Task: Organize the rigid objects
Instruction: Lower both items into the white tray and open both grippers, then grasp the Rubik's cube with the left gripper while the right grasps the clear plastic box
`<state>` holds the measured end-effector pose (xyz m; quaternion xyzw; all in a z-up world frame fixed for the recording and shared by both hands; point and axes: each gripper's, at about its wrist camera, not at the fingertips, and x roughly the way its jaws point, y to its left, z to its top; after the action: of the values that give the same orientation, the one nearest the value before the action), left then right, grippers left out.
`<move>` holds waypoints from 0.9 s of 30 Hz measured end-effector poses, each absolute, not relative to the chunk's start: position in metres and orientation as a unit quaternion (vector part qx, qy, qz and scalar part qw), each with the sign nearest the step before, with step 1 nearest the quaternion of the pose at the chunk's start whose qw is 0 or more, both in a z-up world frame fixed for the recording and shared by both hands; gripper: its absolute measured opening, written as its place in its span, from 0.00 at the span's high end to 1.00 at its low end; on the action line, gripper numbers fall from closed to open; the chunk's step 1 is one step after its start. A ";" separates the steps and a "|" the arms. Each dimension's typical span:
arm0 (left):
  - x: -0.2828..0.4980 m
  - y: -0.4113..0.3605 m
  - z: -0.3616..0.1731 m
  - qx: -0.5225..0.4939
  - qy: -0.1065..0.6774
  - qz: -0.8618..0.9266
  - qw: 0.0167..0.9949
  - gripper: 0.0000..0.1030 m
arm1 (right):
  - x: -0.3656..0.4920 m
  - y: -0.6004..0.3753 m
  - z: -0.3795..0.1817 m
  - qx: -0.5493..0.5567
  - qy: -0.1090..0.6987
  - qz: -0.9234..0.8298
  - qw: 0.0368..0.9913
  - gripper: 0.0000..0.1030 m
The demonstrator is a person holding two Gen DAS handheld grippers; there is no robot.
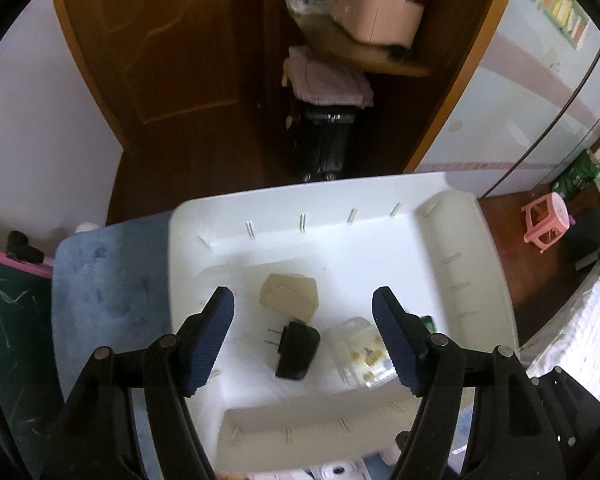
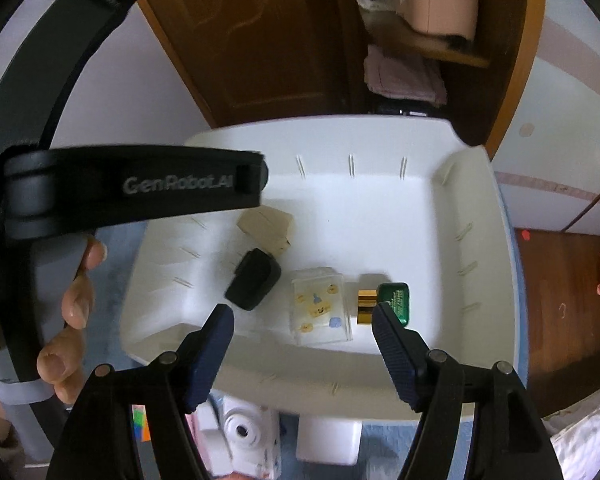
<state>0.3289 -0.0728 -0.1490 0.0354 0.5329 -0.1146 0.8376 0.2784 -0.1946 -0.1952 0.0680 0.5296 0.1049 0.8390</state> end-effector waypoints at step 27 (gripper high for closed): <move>0.134 -0.056 -0.085 -0.013 0.441 -0.122 0.889 0.27 | 0.101 -0.257 -0.121 0.067 0.455 0.093 0.883 0.30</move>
<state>0.1344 -0.0562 -0.0849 -0.0130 0.4409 -0.1216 0.8892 0.1012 -0.2575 -0.1205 0.0671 0.4553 0.0928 0.8830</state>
